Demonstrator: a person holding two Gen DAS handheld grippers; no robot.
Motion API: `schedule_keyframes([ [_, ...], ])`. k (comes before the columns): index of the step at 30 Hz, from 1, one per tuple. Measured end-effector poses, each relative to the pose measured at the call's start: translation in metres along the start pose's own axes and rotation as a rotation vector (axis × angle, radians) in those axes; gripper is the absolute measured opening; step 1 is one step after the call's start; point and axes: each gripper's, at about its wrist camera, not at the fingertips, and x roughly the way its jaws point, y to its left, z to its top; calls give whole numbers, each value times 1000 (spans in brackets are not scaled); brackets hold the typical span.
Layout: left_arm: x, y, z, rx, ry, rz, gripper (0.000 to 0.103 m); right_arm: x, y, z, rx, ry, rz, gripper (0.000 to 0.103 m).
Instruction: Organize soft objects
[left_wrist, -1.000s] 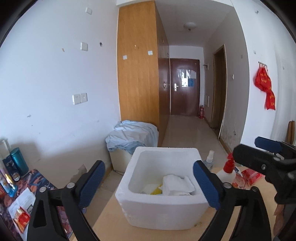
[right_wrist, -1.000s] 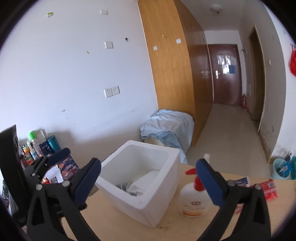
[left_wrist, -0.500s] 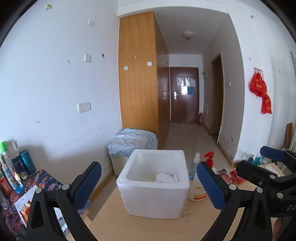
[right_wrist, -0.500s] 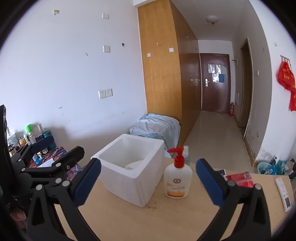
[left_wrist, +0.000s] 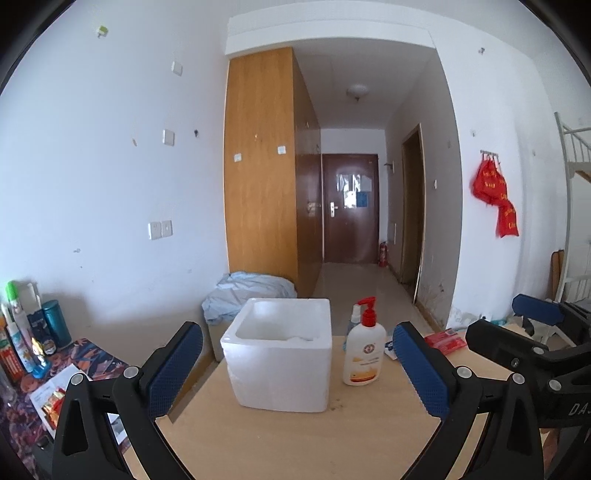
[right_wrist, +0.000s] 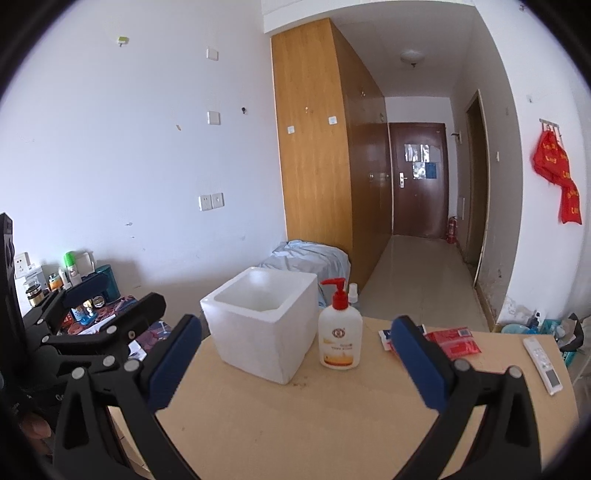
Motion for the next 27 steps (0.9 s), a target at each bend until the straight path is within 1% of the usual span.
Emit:
schedule_keyframes([
  [3,-21,-6,-4,1,-33,-11,103,-18,4,-8,0,-32,2,103],
  [8,-39,-9,-13,-10,-64,-12,103,-36,9,-22,-7,-68,-21,103],
  [13,-45,-12,-30,-18,-51,5,103,-51,6,-41,7,-82,-28,103],
  [19,-47,-11,-59,-17,-30,21,103,-58,-1,-64,28,-90,-28,103],
  [24,-47,-5,-86,-30,-18,3,103,-68,-7,-89,44,-119,-30,103],
  [27,-51,-7,-94,-38,-12,-3,103,-71,-8,-102,50,-126,-28,103],
])
